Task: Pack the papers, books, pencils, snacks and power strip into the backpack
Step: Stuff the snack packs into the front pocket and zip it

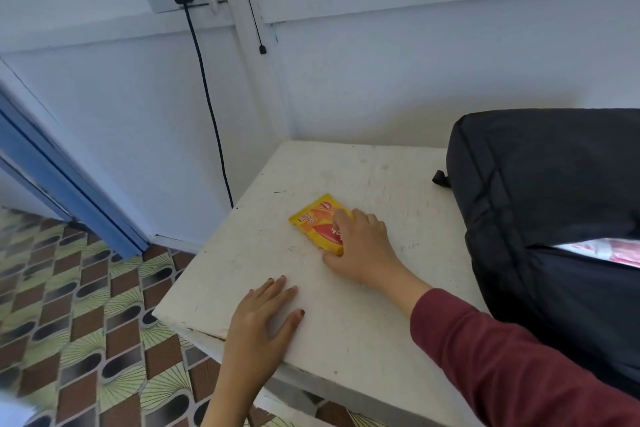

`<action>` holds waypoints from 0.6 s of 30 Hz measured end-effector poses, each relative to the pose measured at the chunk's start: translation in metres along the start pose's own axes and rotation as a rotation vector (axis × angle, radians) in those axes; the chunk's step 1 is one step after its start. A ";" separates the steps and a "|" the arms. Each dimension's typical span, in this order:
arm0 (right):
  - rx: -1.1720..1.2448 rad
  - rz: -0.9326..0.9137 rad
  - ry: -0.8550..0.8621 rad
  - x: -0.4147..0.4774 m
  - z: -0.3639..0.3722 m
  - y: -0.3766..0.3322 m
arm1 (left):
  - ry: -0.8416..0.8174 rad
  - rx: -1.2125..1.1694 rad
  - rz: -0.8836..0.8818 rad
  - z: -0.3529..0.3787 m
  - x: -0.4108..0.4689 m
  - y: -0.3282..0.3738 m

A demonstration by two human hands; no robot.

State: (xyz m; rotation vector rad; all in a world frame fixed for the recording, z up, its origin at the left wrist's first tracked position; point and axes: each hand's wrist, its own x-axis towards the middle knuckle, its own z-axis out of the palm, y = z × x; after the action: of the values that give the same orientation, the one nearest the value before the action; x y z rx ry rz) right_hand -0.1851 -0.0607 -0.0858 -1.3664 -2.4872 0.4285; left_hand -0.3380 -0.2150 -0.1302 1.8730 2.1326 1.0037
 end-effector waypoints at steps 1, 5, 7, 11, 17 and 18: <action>0.033 0.012 0.010 -0.001 -0.003 -0.001 | 0.007 0.006 0.004 0.000 0.001 0.001; 0.169 0.036 0.072 -0.015 -0.026 -0.006 | 0.077 0.037 0.057 -0.001 0.011 0.010; 0.248 0.046 0.145 -0.028 -0.046 -0.005 | 0.077 0.001 0.082 -0.002 0.022 0.025; 0.344 0.022 0.343 -0.067 -0.093 0.012 | 0.071 -0.062 0.186 0.007 0.051 0.070; 0.348 0.062 0.588 -0.144 -0.147 0.062 | 0.079 -0.264 0.391 0.034 0.091 0.164; 0.344 0.082 0.623 -0.156 -0.154 0.072 | 0.064 -0.278 0.432 0.039 0.096 0.180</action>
State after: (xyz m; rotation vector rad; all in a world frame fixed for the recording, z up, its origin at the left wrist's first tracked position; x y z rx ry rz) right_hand 0.0082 -0.1374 0.0140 -1.2265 -1.7683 0.3560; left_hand -0.1890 -0.1096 -0.0302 2.2209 1.5387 1.3735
